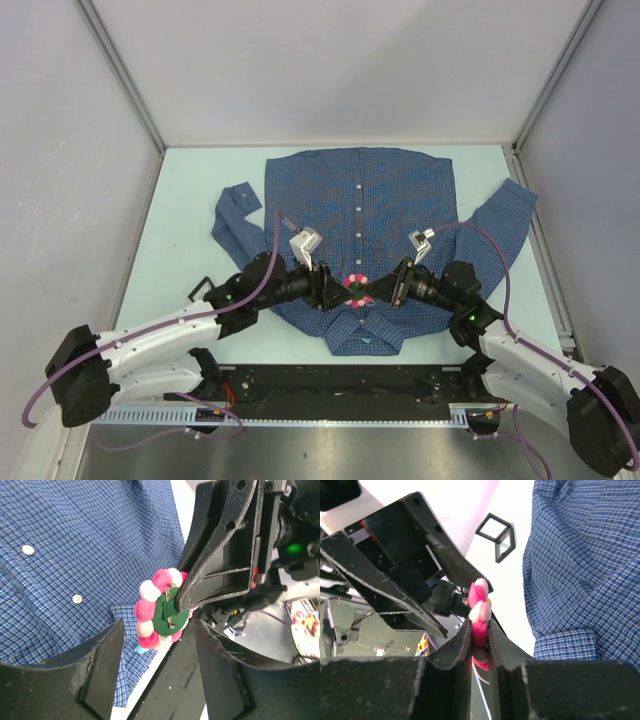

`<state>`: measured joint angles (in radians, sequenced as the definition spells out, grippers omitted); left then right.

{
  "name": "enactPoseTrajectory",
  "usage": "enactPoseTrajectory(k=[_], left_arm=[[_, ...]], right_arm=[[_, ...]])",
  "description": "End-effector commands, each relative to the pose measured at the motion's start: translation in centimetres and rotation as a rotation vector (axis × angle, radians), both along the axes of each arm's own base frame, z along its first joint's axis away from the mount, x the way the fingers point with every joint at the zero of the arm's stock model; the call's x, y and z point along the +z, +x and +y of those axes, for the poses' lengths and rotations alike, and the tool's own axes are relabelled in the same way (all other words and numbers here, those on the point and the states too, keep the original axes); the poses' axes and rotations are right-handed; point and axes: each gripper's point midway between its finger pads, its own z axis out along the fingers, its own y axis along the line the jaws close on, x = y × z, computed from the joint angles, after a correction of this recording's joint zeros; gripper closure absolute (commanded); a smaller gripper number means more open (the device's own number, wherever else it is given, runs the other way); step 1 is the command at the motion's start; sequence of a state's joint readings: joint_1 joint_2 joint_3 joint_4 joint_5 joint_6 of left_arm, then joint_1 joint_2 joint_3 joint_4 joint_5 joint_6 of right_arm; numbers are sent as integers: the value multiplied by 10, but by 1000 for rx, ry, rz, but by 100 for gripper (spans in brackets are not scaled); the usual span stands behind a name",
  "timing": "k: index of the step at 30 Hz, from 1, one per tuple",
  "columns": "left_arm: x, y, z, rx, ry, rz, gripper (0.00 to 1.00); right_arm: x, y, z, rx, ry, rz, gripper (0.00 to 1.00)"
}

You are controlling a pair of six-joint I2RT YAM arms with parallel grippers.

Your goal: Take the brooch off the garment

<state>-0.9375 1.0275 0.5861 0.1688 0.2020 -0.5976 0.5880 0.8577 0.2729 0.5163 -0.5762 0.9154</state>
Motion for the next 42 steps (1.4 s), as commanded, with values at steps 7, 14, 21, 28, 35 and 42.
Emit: enactPoseTrajectory(k=[7,14,21,28,35,42], left_arm=[[21,15,-15,47,-44,-60,48],[23,13,-21,35,-51,-61,50],[25,11,-21,26,-56,-65,58],[25,7,-20,13,-74,-60,64],[26,5,-22,2,-91,-50,69],[30,0,-22,-29,-124,-42,69]], right_arm=[[24,9,5,-36,26,-60,100],[25,9,6,-37,20,-70,100],[24,9,6,-40,10,-74,100],[25,8,7,-33,15,-77,100],[23,5,8,-9,12,-80,100],[27,0,11,30,27,-102,100]])
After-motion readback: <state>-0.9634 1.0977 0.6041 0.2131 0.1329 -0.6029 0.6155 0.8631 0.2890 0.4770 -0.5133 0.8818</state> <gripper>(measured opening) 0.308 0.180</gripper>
